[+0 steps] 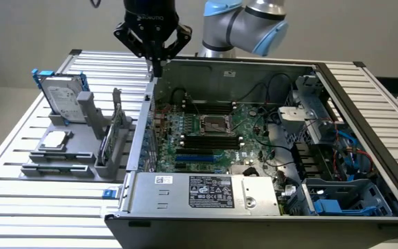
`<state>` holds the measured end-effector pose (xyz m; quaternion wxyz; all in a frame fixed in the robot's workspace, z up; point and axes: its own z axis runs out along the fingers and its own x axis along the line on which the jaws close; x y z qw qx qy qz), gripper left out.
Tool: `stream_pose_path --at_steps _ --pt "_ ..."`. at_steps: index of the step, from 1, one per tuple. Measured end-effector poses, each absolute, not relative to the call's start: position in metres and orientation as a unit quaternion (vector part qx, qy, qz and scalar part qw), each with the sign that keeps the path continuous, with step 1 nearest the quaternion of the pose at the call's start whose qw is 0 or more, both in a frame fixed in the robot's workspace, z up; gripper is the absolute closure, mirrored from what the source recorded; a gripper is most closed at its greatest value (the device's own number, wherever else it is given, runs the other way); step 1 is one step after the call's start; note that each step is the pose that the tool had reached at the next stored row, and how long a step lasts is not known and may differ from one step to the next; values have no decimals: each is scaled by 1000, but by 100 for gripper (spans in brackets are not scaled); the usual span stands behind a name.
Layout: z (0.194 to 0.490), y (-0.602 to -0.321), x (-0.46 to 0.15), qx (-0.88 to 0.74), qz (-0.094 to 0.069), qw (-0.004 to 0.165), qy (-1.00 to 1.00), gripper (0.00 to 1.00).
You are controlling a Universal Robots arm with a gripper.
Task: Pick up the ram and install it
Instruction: 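Reach for the ram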
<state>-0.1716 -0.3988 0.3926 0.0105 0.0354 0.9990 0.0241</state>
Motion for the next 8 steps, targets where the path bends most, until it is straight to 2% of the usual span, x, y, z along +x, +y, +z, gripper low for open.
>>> stream_pose_path --at_steps 8 --pt "392 -399 -208 35 24 10 999 89"
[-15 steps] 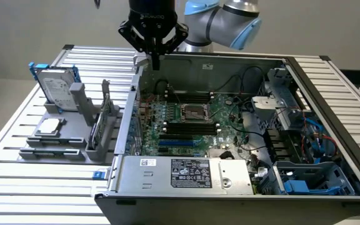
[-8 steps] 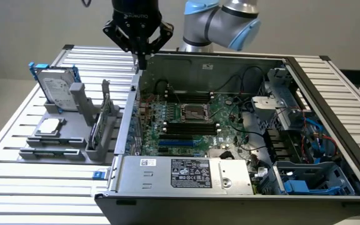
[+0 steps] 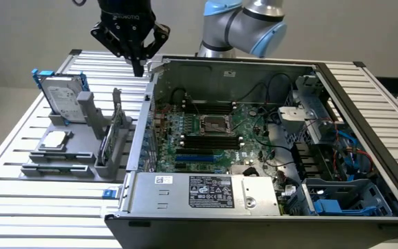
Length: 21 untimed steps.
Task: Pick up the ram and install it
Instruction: 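Reach for the ram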
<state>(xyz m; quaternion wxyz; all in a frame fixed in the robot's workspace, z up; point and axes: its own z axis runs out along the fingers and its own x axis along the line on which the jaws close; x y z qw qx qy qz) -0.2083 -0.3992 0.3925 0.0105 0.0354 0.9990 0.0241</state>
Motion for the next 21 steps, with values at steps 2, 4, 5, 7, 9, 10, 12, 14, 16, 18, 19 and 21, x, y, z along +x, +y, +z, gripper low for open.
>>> stream_pose_path --at_steps 2,4,5,7,9,10,12,14,16,18,19,21 --pt "392 -399 -217 35 24 10 999 89" --pt "392 -400 -226 35 24 11 999 89" --pt "392 -400 -231 35 25 10 999 89" --pt "392 -401 -240 35 25 10 999 89" --pt "392 -402 -249 35 25 10 999 89" --pt "392 -402 -254 35 25 10 999 89" --pt "392 -403 -263 35 26 10 999 89" --pt "392 -405 -272 35 26 10 999 89" --pt "392 -407 -281 35 26 10 999 89" --pt "392 -409 -290 35 26 10 999 89" --pt "392 -409 -294 35 26 10 999 89" --pt "391 -411 -304 35 26 10 999 89"
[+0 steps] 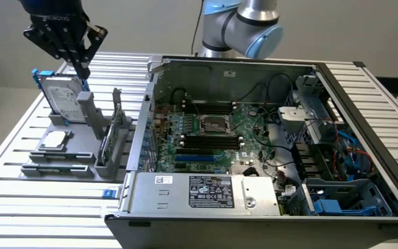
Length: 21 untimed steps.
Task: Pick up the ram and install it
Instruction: 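Reach for the ram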
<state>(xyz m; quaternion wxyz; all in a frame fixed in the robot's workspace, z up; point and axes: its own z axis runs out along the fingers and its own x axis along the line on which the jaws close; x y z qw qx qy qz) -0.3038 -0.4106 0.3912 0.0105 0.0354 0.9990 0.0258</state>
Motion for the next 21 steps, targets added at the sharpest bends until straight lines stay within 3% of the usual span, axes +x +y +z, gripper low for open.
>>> stream_pose_path --at_steps 21 --pt "384 -423 -371 35 22 8 999 89"
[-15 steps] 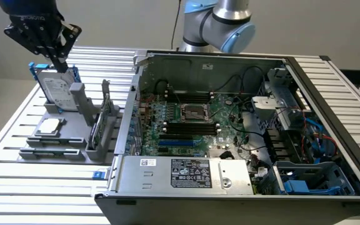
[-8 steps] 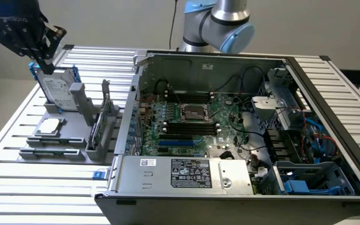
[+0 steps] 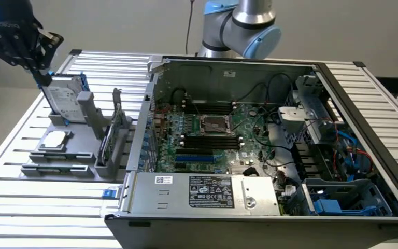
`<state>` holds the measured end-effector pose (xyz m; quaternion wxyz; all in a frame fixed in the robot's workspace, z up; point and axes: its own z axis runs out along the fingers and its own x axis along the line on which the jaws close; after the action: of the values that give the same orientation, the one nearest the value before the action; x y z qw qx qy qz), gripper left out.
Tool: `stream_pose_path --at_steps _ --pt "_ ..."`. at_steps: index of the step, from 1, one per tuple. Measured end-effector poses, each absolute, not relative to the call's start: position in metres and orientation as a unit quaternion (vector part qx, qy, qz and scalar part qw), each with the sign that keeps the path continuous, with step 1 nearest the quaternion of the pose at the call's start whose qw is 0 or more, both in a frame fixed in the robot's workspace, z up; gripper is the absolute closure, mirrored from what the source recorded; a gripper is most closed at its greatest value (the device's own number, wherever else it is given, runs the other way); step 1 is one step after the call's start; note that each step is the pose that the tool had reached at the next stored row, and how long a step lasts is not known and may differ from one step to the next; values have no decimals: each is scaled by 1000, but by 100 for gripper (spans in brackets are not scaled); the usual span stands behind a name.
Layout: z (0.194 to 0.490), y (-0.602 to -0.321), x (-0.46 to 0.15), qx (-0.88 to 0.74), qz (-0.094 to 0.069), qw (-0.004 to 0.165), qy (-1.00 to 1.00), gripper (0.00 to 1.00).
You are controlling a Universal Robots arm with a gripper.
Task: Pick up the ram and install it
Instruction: 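Reach for the ram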
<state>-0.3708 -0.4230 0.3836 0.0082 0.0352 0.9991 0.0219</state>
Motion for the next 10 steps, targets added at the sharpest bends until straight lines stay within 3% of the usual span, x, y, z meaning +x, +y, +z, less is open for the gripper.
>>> stream_pose_path --at_steps 10 --pt "376 -435 -375 34 21 -1 999 89"
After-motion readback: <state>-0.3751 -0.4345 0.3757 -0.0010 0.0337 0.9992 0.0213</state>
